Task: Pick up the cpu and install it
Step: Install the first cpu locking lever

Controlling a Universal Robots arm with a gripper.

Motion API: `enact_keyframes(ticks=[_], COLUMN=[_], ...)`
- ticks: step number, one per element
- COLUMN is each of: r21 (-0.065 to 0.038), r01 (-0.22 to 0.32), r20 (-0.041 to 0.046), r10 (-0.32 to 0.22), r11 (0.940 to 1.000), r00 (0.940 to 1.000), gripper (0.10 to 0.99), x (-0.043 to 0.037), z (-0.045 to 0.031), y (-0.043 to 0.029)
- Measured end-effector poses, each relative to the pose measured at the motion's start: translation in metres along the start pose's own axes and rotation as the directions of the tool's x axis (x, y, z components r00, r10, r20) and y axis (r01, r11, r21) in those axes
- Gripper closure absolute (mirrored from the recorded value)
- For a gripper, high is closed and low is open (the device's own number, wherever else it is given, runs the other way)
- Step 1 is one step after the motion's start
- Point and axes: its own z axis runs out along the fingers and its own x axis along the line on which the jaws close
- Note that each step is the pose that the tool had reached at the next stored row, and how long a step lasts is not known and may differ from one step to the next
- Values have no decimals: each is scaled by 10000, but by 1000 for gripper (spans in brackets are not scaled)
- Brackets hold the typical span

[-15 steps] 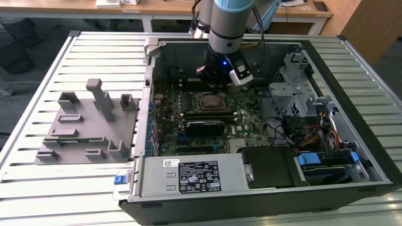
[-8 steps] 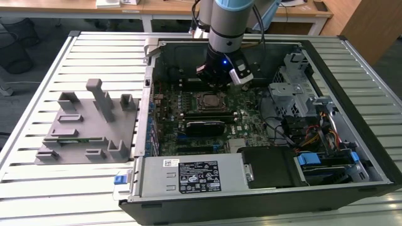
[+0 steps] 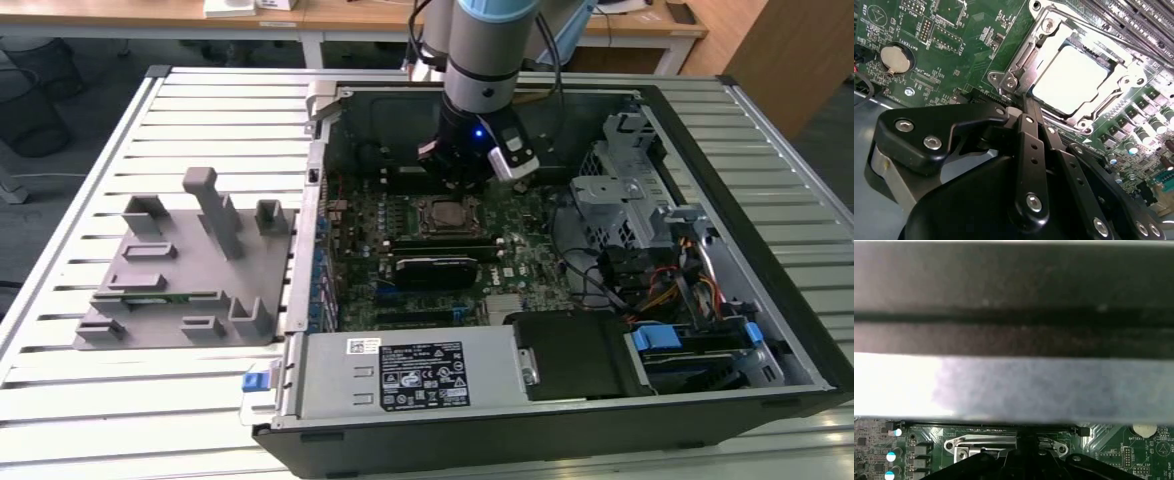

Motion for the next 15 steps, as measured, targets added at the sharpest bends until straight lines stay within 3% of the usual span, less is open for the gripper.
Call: enact_keyframes(ticks=[3, 9, 15], r21=[-62, -453, -487], r01=[10, 49, 55], r20=[0, 8, 4], r10=[-10, -49, -55], r11=[10000, 9990, 9988], r00=[10000, 10000, 10000], gripper=[980, 980, 980], x=[-6, -9, -7], z=[6, 18, -66], y=[3, 7, 13])
